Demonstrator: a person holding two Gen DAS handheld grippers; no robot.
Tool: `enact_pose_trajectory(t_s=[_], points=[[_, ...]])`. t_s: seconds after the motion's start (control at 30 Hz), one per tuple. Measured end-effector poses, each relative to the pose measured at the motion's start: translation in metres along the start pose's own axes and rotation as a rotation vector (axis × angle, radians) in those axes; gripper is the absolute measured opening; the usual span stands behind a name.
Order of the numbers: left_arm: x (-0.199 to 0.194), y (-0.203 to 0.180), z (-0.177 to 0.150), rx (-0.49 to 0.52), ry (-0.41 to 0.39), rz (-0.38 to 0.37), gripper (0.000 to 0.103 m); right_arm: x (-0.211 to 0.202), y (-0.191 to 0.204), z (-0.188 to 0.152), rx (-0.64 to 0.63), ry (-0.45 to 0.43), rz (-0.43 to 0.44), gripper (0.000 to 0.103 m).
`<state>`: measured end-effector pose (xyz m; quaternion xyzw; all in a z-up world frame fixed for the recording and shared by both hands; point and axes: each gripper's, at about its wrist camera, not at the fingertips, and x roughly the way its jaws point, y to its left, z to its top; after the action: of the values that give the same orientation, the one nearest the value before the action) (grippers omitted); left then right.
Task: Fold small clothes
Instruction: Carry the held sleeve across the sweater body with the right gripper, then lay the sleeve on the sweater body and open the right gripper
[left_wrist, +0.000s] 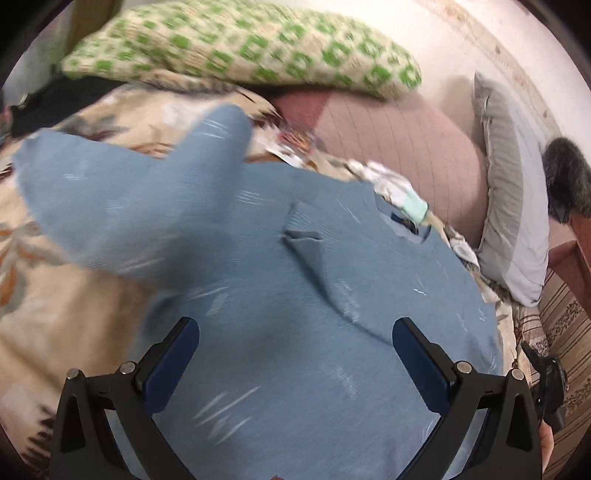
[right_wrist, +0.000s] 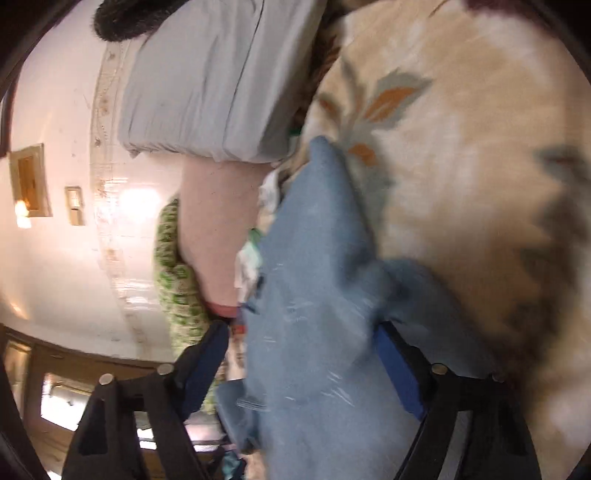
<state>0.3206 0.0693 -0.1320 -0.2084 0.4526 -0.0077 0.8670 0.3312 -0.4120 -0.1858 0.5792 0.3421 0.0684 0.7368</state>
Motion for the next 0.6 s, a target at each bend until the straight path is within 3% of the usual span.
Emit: enact_pose_trajectory(t_s=[0.07, 0.13, 0.33, 0.43, 0.47, 0.5, 0.53, 0.57, 0.6], points=[[0.014, -0.01, 0.006, 0.023, 0.029, 0.013, 0.103, 0.003, -0.004, 0.014, -0.002, -0.01, -0.023, 0.039], [0.029, -0.015, 0.014, 0.01, 0.04, 0.044, 0.103, 0.007, -0.012, 0.022, 0.01, -0.016, -0.075, 0.02], [0.066, -0.007, 0.033, -0.142, 0.079, 0.154, 0.103, 0.011, -0.031, 0.024, -0.014, 0.008, -0.084, 0.017], [0.074, -0.008, 0.04, -0.154, 0.067, 0.217, 0.103, 0.013, -0.033, 0.024, -0.023, 0.019, -0.077, 0.017], [0.076, -0.009, 0.042, -0.165, 0.073, 0.251, 0.095, 0.013, -0.035, 0.025, -0.025, 0.023, -0.075, 0.017], [0.078, -0.01, 0.043, -0.159, 0.085, 0.294, 0.075, 0.012, -0.035, 0.024, -0.028, 0.026, -0.075, 0.017], [0.078, -0.011, 0.044, -0.143, 0.103, 0.351, 0.062, 0.012, -0.035, 0.024, -0.033, 0.029, -0.08, 0.017], [0.073, -0.009, 0.046, -0.153, 0.107, 0.356, 0.042, 0.009, -0.032, 0.024, -0.047, 0.031, -0.097, 0.016], [0.065, -0.004, 0.048, -0.195, 0.118, 0.314, 0.019, 0.009, -0.024, 0.025, -0.088, 0.029, -0.128, 0.016]])
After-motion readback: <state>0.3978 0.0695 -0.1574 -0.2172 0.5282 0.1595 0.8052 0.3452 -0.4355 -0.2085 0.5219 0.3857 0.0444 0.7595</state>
